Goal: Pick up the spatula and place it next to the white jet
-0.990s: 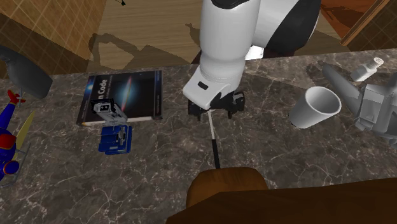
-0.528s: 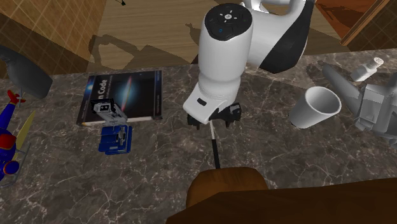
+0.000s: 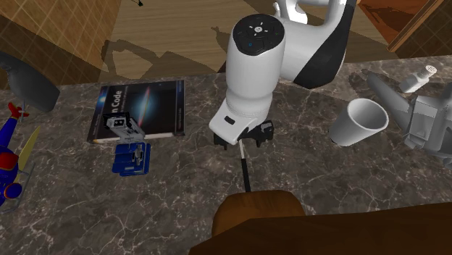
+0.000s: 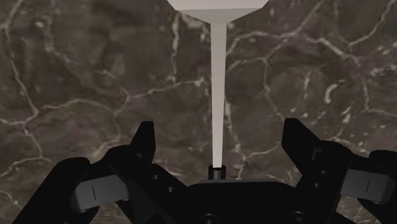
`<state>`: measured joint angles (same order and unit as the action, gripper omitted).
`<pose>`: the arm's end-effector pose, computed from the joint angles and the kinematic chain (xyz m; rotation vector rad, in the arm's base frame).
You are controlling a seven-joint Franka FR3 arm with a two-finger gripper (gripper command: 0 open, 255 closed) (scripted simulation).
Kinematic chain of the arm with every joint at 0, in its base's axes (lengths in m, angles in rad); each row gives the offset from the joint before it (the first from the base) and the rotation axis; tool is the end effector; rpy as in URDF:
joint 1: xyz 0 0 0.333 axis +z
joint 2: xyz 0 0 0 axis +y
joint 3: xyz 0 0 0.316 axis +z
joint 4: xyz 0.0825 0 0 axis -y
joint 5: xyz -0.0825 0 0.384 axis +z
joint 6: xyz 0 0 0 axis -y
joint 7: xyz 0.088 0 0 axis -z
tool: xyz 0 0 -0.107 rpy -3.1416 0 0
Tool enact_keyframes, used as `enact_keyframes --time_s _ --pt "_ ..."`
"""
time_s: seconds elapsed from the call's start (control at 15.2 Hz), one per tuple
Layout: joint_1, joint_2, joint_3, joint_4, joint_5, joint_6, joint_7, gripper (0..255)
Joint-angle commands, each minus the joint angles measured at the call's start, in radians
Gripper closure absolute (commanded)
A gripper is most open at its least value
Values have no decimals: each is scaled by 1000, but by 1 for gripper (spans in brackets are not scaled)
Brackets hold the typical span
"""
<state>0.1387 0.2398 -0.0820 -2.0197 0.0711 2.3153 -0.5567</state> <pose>0.5968 0.0367 0.3386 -2.9952 -0.8769 -0.0994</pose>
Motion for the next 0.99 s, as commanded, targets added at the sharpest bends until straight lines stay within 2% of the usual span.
enact_keyframes --time_s 0.0,0.07,0.66,0.92 --pt "0 0 0 0 0 0 0 0" --pt "0 0 0 0 0 0 0 255" --pt "0 0 0 0 0 0 0 255" --pt "1 -28 -2 19 -5 -47 5 255"
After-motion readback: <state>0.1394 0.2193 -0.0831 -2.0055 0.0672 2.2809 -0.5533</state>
